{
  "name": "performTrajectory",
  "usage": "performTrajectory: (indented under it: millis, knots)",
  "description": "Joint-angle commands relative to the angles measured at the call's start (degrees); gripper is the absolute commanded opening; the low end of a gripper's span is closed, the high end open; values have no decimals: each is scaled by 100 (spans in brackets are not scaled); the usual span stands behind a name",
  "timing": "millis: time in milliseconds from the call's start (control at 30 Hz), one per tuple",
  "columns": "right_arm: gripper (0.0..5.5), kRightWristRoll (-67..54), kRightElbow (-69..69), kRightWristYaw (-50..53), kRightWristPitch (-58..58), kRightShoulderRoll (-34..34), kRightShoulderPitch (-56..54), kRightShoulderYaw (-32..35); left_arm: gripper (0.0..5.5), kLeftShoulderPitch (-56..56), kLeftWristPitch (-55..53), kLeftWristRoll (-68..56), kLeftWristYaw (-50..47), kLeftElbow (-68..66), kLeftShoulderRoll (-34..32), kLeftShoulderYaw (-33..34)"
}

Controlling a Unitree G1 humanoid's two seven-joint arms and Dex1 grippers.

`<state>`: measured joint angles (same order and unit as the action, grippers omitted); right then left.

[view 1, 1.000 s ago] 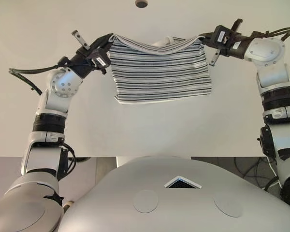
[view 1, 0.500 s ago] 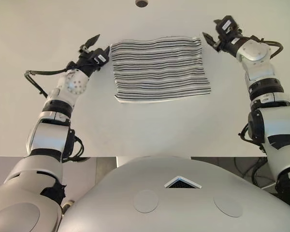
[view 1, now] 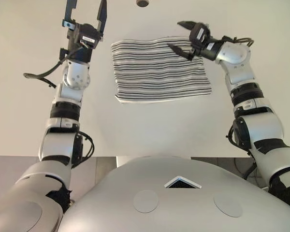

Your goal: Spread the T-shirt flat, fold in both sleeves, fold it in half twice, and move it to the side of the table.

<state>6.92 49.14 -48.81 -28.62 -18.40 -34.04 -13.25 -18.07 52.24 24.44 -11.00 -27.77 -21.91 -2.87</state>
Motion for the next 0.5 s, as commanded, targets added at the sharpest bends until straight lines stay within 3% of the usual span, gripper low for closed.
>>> performTrajectory:
  millis: [33,167,267,367,500]
  knots:
    - [351,891,403,-16,-320,-302,-398,-648,273,361,-302,179,60,796,129,-79]
    - [351,2221,968,493,-607,-606,-1006,-1536,273,616,-570,213,252,1296,241,-262]
    - [351,2856,724,-313,-904,-1347,-1219,-2165,273,771,-814,231,356,1552,234,-296]
    - [351,2627,-891,-1540,-1000,-2276,-769,-2334,273,870,-1070,171,380,1710,231,-210]
    - [351,1762,-3569,-2777,-242,-3256,499,-2272,273,1145,-1263,184,314,1827,244,-122]
